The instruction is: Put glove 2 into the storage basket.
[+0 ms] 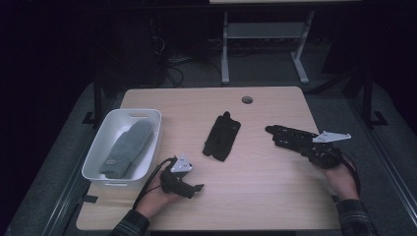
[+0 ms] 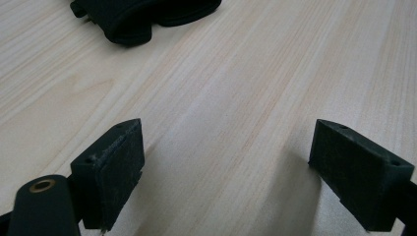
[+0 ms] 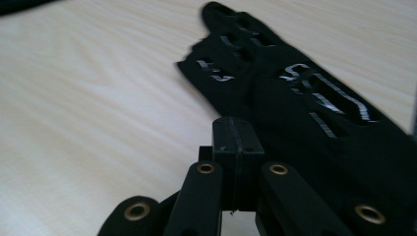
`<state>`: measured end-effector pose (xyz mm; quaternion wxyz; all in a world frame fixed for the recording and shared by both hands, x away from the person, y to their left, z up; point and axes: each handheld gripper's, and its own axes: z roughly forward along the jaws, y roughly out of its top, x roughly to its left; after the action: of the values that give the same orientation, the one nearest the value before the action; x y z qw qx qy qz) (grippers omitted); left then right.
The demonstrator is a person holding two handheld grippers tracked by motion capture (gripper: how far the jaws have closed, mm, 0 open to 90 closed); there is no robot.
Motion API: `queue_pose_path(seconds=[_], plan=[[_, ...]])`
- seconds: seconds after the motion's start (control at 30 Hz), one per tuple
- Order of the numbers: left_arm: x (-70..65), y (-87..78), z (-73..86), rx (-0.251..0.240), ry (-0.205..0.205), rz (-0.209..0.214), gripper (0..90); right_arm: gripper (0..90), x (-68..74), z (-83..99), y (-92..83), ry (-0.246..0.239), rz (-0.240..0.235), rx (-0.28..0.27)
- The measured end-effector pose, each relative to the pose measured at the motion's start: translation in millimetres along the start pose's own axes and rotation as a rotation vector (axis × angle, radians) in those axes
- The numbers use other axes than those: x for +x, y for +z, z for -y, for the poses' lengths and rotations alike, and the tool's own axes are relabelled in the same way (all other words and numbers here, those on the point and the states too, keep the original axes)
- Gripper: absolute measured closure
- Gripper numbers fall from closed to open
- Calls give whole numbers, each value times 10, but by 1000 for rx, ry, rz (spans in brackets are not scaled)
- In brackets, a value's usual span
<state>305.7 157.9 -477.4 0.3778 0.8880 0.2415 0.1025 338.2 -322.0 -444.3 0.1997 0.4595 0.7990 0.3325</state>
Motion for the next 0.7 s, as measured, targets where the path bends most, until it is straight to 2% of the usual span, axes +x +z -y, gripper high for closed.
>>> queue_pose_path(seconds=[0.33,0.43,0.5,0.7], plan=[[-4,0,-2,2,-2,-3,124,900,-284,-5,94,45,90,30],[-3,-1,-2,2,-1,-3,124,900,-322,38,134,52,97,58],[-3,-2,-3,4,-1,-2,124,900,-318,78,197,50,98,104],[-4,1,-1,0,-2,-3,124,900,-288,99,208,53,78,99]])
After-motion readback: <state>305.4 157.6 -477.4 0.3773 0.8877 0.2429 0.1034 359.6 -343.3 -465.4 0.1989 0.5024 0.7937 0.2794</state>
